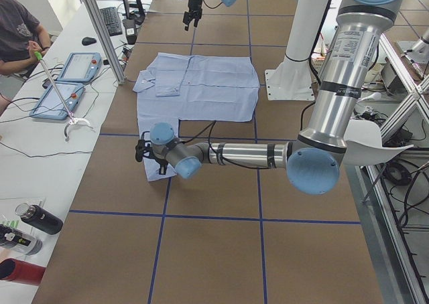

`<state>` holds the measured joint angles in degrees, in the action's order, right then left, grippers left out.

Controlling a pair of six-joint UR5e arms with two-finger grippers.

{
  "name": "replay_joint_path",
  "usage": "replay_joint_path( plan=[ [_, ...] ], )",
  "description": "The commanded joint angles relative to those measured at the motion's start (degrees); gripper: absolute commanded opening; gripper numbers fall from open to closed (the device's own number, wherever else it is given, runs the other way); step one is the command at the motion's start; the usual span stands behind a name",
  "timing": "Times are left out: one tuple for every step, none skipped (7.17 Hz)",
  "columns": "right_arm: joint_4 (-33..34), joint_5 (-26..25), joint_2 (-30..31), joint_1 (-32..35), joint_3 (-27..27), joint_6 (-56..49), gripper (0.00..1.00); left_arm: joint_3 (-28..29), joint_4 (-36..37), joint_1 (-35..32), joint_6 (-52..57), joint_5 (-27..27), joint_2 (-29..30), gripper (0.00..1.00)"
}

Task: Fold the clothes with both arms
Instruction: 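Grasp the other sleeve cuff with the left gripper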

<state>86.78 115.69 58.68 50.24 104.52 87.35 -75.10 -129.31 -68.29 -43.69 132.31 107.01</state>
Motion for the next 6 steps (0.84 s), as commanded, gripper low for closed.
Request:
replay_joint_path(
  plan=[
    [-0.1, 0.3, 3.6, 2.7, 0.3, -6.6, 1.00, -4.7, 11.2, 0.8, -6.5, -1.0, 12.1, 0.00],
    [-0.3, 0.7, 5.6, 4.1, 0.4, -9.3, 1.00, -6.8, 11.3, 4.4, -13.9, -1.9, 15.0, 0.00],
    [-0.6, 0.8, 7.8, 5.1, 0.8, -11.0, 1.00, -8.6, 11.3, 11.3, -23.0, -6.6, 19.4, 0.00],
    [-0.6, 0.8, 9.9, 6.3, 1.5, -13.5, 1.00, -8.5, 11.1, 17.4, -32.5, -10.8, 24.4, 0.00],
    [-0.7, 0.8, 11.6, 7.0, 2.5, -14.2, 1.00, -8.4, 11.1, 22.1, -37.0, -13.8, 27.4, 0.00],
    [-0.7, 0.8, 12.4, 7.2, 3.1, -14.3, 1.00, -7.8, 10.8, 26.8, -40.1, -18.2, 30.0, 0.00]
  ],
)
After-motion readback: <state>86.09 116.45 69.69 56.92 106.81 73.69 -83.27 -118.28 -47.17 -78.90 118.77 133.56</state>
